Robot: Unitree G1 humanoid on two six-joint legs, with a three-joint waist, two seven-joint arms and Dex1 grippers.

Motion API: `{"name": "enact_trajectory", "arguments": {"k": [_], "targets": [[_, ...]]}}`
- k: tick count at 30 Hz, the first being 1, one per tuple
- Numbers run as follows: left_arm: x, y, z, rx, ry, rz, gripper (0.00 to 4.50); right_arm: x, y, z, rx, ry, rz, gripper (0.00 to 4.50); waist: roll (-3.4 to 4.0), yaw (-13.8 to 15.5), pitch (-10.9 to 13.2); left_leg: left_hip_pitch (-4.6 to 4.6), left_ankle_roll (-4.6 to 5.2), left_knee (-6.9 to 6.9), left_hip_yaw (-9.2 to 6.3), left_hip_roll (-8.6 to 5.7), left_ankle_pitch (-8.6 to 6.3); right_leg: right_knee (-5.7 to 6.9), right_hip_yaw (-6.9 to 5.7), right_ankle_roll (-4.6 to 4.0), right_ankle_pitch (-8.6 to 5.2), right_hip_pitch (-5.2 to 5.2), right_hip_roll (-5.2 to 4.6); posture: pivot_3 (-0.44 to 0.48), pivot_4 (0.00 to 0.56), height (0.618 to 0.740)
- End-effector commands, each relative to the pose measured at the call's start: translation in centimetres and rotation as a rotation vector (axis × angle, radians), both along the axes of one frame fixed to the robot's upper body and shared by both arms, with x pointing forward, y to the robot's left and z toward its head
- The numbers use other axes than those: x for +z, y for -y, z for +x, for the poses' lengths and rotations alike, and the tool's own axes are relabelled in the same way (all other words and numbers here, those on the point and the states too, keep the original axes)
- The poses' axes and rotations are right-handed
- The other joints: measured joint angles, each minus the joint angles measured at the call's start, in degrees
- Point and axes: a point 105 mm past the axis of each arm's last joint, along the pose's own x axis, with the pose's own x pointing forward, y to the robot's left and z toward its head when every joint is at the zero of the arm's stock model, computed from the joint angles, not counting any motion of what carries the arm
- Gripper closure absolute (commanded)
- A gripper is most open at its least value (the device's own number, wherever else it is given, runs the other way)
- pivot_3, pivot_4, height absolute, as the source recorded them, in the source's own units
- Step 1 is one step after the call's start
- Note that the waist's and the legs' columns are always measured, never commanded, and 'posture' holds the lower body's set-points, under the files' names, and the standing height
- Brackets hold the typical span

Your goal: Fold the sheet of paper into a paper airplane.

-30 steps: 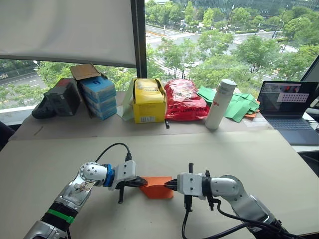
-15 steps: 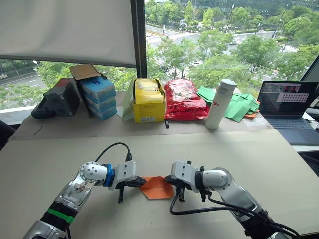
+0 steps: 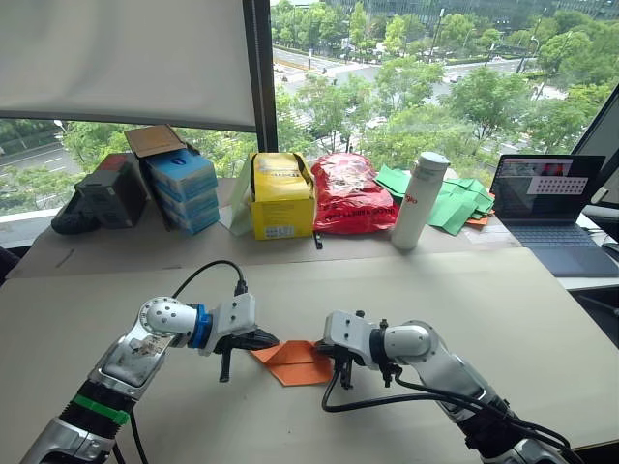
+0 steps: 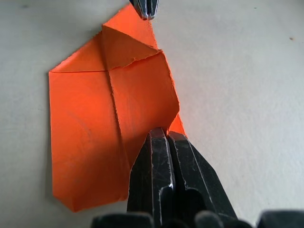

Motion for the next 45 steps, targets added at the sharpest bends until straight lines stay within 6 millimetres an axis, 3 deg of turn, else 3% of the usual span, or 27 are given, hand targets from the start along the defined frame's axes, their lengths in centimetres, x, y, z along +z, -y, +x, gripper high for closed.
{"name": "enact_trajectory", "arguments": {"k": [1,9,15,21,24,29,32,33,34,41,45], "targets": [[1.5,0.5,-0.7,-0.024,-0.004,-0.044,4.50,-1.6,0.6,0.0,-0.030,-0.043,-0.056,4.46,0.00,0.01,0.00,0.00,-0.01,0.00,0.00,0.00,0.00,0.00,0.00,0.00,0.00,0.00,0.01,0.000,0.150,0.740],[-1.4,1.5,-0.7,-0.034,-0.017,0.016,4.50,-1.3,0.2,-0.2,-0.015,-0.039,-0.043,4.46,0.00,0.03,0.00,0.03,-0.03,-0.02,0.00,0.00,0.02,-0.01,0.01,-0.01,0.00,0.02,0.02,0.000,0.150,0.740],[-3.7,0.9,0.1,0.000,-0.013,0.071,4.50,-0.5,0.0,0.0,-0.025,-0.008,-0.024,4.46,0.00,0.05,0.00,0.02,-0.05,-0.05,0.00,0.01,0.03,-0.01,0.02,-0.02,0.00,-0.01,0.02,0.000,0.150,0.740],[-4.7,0.3,0.1,0.019,-0.030,0.072,4.50,0.3,-0.4,0.0,-0.020,0.004,0.000,2.56,0.00,0.18,0.00,0.02,-0.02,-0.05,0.00,-0.01,0.01,-0.03,0.01,-0.01,0.00,0.00,-0.03,0.000,0.150,0.740],[-4.8,0.2,-0.1,0.018,-0.034,0.071,4.50,2.1,-0.9,0.1,-0.023,0.027,0.078,1.53,0.00,0.15,0.00,0.02,-0.02,-0.12,0.00,-0.01,0.01,-0.05,0.02,-0.01,0.00,-0.02,-0.04,0.000,0.150,0.740],[-5.1,-0.1,-0.4,0.031,-0.051,0.070,4.50,6.9,-2.5,-0.6,0.058,0.104,0.281,1.53,0.02,0.19,0.01,-0.01,-0.05,-0.22,0.00,-0.01,0.03,-0.06,0.03,-0.02,0.00,-0.10,-0.03,0.000,0.150,0.740],[-5.2,-0.2,-0.5,0.040,-0.057,0.064,4.50,8.0,-3.1,-1.4,0.127,0.138,0.315,1.53,0.03,0.15,0.02,-0.01,-0.03,-0.23,0.00,-0.01,0.02,-0.09,0.02,-0.01,0.00,-0.09,-0.03,0.000,0.150,0.740],[-5.2,-0.2,-0.4,0.043,-0.056,0.058,4.50,7.6,-3.2,-1.6,0.141,0.127,0.302,1.53,0.03,0.14,0.02,0.00,-0.03,-0.24,0.01,-0.01,0.02,-0.09,0.02,-0.01,0.00,-0.09,-0.03,0.000,0.150,0.740],[-5.1,-0.1,-0.4,0.045,-0.054,0.052,4.50,7.1,-3.1,-1.6,0.146,0.124,0.282,2.04,0.03,0.16,0.02,0.00,-0.03,-0.24,0.00,-0.01,0.02,-0.10,0.01,-0.01,0.00,-0.09,-0.02,0.000,0.150,0.740],[-4.8,0.1,-0.4,0.045,-0.047,0.045,4.50,3.3,-2.3,-1.1,0.133,0.058,0.148,4.36,0.04,0.15,0.02,-0.01,-0.04,-0.25,0.01,-0.02,0.02,-0.10,0.01,-0.02,0.00,-0.10,-0.03,0.000,0.150,0.740],[-4.8,0.1,-0.5,0.047,-0.043,0.042,4.50,2.3,-2.1,-1.0,0.129,0.010,0.149,4.44,0.04,0.16,0.02,-0.01,-0.05,-0.25,0.01,-0.02,0.03,-0.09,0.02,-0.02,0.00,-0.10,-0.03,0.000,0.150,0.740]]}}
